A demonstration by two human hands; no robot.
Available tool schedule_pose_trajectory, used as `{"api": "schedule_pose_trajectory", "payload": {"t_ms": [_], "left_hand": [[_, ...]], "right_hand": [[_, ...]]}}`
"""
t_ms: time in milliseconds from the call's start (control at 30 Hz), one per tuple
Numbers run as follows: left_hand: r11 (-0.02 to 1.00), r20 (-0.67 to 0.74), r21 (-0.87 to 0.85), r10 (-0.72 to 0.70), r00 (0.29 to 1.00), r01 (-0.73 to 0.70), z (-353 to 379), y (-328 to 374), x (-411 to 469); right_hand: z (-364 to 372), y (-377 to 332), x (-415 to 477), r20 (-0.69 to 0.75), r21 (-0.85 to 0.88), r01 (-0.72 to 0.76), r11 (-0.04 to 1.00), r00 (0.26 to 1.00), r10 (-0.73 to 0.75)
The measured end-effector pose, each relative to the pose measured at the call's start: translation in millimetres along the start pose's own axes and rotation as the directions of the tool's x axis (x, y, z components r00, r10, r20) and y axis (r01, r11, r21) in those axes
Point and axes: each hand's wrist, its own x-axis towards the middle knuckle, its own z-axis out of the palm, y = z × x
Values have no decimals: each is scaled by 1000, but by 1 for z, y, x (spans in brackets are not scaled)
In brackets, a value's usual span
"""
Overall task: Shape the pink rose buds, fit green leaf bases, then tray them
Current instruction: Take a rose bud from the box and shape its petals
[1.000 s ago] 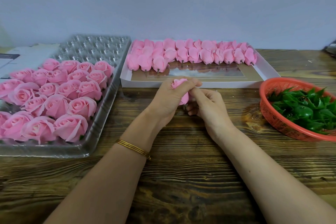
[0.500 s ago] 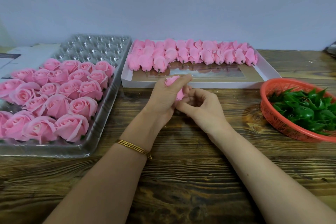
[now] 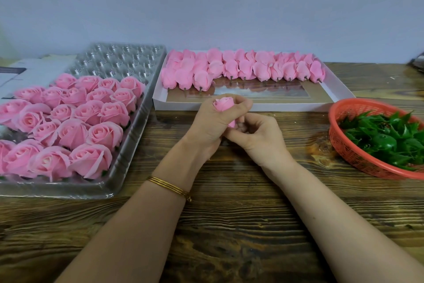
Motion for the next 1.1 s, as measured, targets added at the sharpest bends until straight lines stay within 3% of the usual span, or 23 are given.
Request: {"api": "schedule_pose_trajectory", "payload": {"t_ms": [100,200,333,467,633,1100], "left_hand": [[995,-81,74,78,994,-72,2,-2,0],[948,-147,261,227,963,-184,3,-5,-1],[872,-120,434,303,945,-225,5,-7,-2],[806,-34,546,293,956,-228,7,-10,-3],[766,39,586,297,954,-262,7,-11,-8],[751,31,612,292,956,-249,7,-11,-7]], "right_hand": [[-4,-4,2,22,26,-78,997,997,78],[-7,-5,3,-58,164,-175,971,981,187],[-10,-6,5,-191,262,-134,956,964,187],[-8,-6,6,-204,284,-127,950,961,189],[-5,-8,5,-205,326,-135,936,956,210],[-4,-8,4,-147,348,-179,920,959,242]]}}
